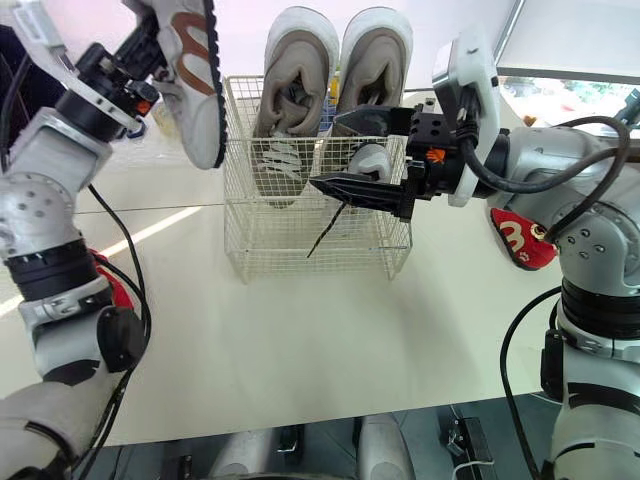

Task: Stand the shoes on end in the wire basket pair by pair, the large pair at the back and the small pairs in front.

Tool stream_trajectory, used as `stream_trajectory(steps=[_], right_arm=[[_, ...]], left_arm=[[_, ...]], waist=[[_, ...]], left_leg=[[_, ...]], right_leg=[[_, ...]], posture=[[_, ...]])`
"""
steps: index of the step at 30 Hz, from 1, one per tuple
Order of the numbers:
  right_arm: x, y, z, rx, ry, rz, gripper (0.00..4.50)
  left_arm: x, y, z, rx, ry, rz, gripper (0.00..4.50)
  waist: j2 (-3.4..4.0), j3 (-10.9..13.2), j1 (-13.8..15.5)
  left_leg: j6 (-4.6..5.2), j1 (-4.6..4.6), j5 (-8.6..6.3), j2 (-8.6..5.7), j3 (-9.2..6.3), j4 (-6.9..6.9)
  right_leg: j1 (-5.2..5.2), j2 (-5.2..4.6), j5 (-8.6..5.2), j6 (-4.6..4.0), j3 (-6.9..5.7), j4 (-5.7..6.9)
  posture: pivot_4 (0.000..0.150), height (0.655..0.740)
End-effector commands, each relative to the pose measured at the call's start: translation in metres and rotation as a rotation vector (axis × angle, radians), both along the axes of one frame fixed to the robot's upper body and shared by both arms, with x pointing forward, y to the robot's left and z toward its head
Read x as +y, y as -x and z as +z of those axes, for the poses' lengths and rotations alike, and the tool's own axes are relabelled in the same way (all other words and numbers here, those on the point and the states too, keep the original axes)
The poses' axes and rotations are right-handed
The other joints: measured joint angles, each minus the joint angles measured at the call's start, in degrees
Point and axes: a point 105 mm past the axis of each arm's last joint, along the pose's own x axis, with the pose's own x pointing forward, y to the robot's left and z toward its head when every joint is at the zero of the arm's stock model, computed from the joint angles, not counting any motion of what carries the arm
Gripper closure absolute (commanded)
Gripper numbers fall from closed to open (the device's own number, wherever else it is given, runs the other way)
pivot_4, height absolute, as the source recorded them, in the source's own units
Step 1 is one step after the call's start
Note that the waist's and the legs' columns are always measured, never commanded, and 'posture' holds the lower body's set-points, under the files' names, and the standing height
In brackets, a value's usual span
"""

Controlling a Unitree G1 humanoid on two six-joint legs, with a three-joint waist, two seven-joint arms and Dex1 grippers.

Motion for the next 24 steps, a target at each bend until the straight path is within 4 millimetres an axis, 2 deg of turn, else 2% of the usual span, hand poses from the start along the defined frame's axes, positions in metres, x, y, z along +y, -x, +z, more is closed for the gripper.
stream_trajectory(steps=[1,5,16,24], right_arm=[[-0.003,0.005,0.009,-0.063,-0.005,-0.013,0.0],[-0.003,0.006,0.007,-0.061,-0.005,-0.017,0.0],[-0.006,0.006,0.007,-0.06,0.007,-0.036,0.0],[-0.008,0.007,0.012,-0.061,0.035,-0.042,0.0]], left_arm=[[-0.014,0.014,0.01,-0.152,0.003,0.152,4.46],[-0.03,0.023,-0.001,-0.257,-0.061,0.235,4.46],[-0.037,0.038,-0.019,-0.438,-0.063,0.449,4.46],[-0.052,0.04,-0.044,-0.484,-0.087,0.446,4.46]], waist=[[0.01,0.0,0.3],[0.01,0.0,0.9],[0.01,0.0,1.0],[0.01,0.0,1.0]], left_leg=[[0.0,0.0,0.0,0.0,0.0,0.0],[0.02,0.02,0.0,0.01,0.01,0.0],[0.13,0.0,0.04,0.03,0.01,0.0],[0.18,0.01,0.04,0.03,0.02,0.0]], right_leg=[[0.01,0.0,0.01,0.0,0.01,-0.02],[0.04,0.02,0.05,-0.05,0.01,-0.05],[0.07,0.01,0.12,-0.15,0.0,-0.17],[0.1,0.0,0.16,-0.13,-0.01,-0.23]], posture=[[0.15,0.74],[0.15,0.74],[0.15,0.74],[0.15,0.74]])
